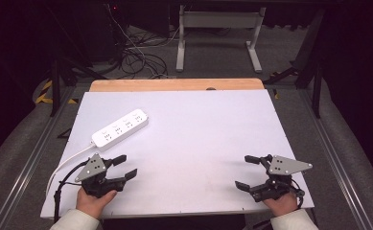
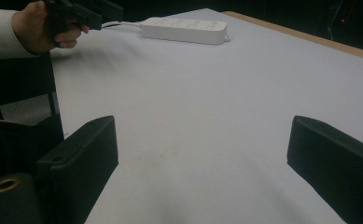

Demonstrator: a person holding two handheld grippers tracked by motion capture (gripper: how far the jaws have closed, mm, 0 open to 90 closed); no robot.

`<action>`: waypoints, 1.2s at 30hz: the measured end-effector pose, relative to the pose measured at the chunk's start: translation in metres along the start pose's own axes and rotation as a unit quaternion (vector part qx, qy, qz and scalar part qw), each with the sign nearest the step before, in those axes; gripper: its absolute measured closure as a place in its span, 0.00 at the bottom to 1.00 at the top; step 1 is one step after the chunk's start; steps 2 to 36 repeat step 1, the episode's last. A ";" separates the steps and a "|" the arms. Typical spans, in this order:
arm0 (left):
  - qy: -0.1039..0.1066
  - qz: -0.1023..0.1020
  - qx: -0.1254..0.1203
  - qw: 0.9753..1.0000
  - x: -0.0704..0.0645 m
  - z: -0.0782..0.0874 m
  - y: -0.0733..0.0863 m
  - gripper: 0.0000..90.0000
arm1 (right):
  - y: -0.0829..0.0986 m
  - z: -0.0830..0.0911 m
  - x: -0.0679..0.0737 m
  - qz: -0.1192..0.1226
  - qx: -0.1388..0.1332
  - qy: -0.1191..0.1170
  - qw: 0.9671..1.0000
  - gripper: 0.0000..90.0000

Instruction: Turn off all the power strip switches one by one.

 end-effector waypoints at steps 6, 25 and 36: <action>-0.002 0.001 -0.003 1.000 0.002 0.000 -0.001 0.39 | 0.000 0.000 0.000 0.000 0.000 -0.001 1.000 0.10; -0.002 0.001 -0.003 1.000 0.002 0.000 -0.001 0.39 | 0.000 0.000 0.000 0.000 0.000 -0.001 1.000 0.10; -0.002 0.001 -0.003 1.000 0.002 0.000 -0.001 0.39 | 0.000 0.000 0.000 0.000 0.000 -0.001 1.000 0.10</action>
Point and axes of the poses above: each handheld gripper's, and its own axes: z roughly backward along the jaws, y roughly out of its underside, x roughly to its left, the point moved 7 cm from there along -z, roughly forward along the jaws, and after that the axes turned 5 degrees about -z, right-handed, at the moved point
